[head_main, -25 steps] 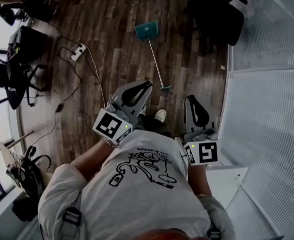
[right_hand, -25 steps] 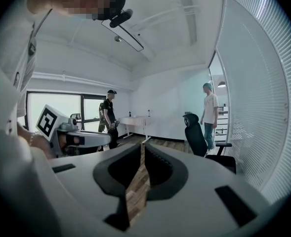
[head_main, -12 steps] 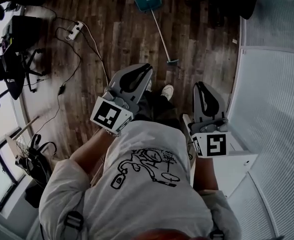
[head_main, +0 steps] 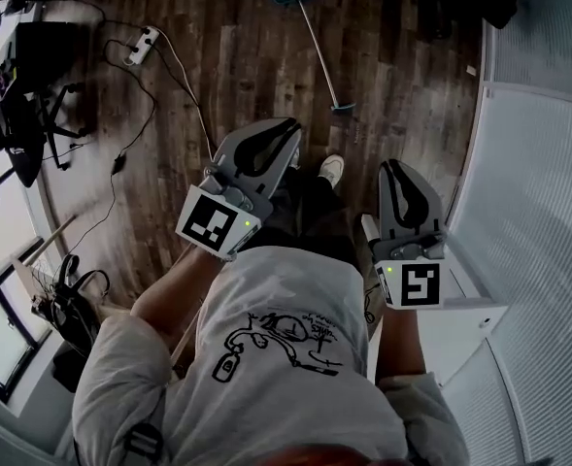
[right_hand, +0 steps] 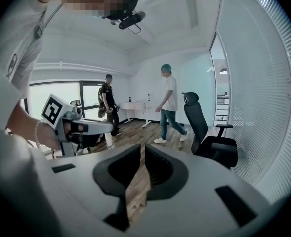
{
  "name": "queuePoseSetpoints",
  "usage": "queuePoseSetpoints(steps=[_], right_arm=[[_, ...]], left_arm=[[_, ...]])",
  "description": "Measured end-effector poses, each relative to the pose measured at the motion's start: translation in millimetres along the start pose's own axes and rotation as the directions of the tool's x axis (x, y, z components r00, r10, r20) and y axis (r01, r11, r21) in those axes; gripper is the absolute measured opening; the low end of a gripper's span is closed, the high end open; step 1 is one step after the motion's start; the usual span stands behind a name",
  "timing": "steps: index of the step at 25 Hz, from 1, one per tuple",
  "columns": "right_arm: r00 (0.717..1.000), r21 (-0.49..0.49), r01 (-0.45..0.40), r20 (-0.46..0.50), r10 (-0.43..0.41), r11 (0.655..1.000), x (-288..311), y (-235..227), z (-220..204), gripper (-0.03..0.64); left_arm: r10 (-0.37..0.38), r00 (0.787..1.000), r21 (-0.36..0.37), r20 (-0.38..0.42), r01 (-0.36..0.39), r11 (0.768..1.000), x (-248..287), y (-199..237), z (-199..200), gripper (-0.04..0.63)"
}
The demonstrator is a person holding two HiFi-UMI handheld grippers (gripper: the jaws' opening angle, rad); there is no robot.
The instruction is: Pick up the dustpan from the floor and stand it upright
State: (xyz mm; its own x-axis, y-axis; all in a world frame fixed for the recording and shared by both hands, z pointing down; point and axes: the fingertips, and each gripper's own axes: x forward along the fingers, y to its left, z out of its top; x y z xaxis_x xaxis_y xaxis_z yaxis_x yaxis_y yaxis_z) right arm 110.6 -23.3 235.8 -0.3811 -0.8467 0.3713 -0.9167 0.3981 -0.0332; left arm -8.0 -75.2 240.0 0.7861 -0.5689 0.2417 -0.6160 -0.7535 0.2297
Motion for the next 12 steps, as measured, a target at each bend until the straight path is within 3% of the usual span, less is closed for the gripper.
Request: queuePoseSetpoints(steps=[12], right_arm=[[0.995, 0.052, -0.042, -0.093, 0.047, 0.998, 66.5, -9.2, -96.7, 0.025]], left_arm=[[-0.011, 0.997, -0.033, -0.081, 0.008, 0.999, 43.3, 40.2, -108.4, 0.021]])
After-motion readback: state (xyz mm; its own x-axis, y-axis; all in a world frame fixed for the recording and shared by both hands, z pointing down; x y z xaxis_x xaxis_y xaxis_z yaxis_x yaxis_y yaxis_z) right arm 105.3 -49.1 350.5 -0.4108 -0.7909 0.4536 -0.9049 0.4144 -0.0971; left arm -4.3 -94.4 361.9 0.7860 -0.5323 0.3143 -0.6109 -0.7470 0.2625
